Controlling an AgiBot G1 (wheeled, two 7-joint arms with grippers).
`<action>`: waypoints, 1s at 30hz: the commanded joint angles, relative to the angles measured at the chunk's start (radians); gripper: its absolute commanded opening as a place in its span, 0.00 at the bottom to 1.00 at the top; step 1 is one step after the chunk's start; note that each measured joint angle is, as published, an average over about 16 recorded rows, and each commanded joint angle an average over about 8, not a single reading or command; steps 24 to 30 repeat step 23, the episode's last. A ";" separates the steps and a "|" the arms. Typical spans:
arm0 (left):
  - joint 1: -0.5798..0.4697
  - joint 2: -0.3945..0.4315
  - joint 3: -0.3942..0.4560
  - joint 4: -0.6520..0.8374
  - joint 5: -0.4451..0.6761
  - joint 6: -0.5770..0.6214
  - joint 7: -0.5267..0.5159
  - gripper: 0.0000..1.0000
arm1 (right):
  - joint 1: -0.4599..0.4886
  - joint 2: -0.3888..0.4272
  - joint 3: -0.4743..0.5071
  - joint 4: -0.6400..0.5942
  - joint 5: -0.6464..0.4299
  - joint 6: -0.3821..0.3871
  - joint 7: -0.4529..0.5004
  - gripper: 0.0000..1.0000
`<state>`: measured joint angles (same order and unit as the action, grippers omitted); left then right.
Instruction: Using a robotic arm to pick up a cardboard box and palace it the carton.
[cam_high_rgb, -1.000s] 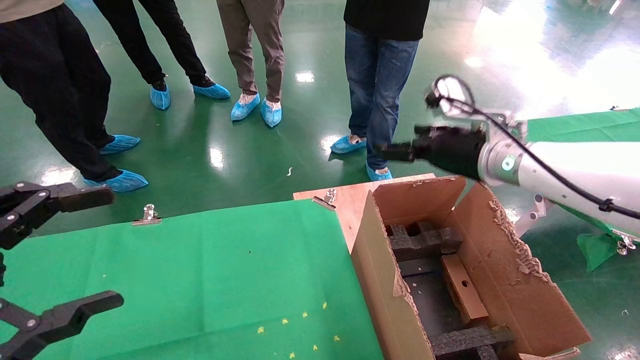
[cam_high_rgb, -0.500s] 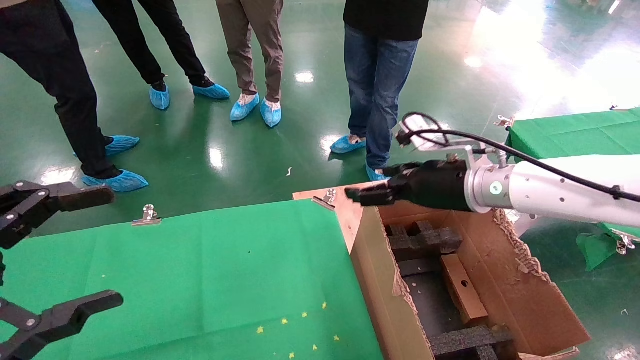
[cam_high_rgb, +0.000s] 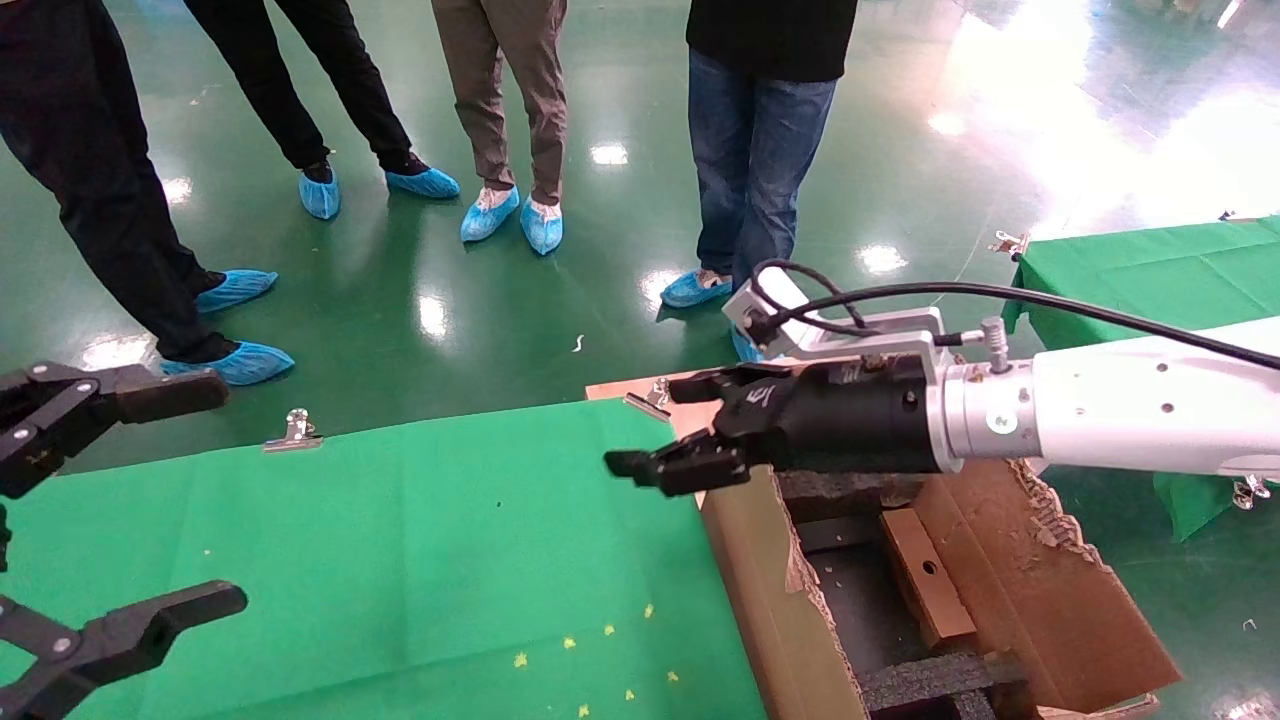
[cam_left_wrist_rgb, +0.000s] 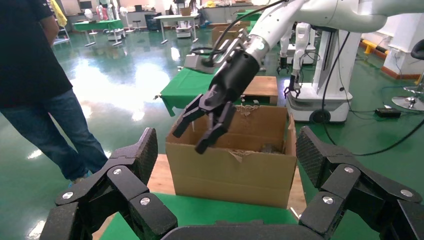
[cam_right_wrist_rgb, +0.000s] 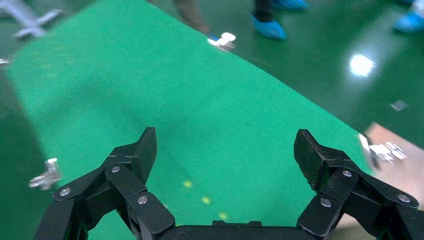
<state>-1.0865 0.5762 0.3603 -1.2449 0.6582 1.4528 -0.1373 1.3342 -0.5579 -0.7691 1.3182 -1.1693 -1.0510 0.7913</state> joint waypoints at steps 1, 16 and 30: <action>0.000 0.000 0.000 0.000 0.000 0.000 0.000 1.00 | -0.023 -0.005 0.044 -0.003 0.039 -0.040 -0.054 1.00; 0.000 0.000 0.000 0.000 0.000 0.000 0.000 1.00 | -0.199 -0.041 0.376 -0.026 0.337 -0.341 -0.463 1.00; 0.000 0.000 0.000 0.000 0.000 0.000 0.000 1.00 | -0.256 -0.053 0.483 -0.033 0.433 -0.438 -0.596 1.00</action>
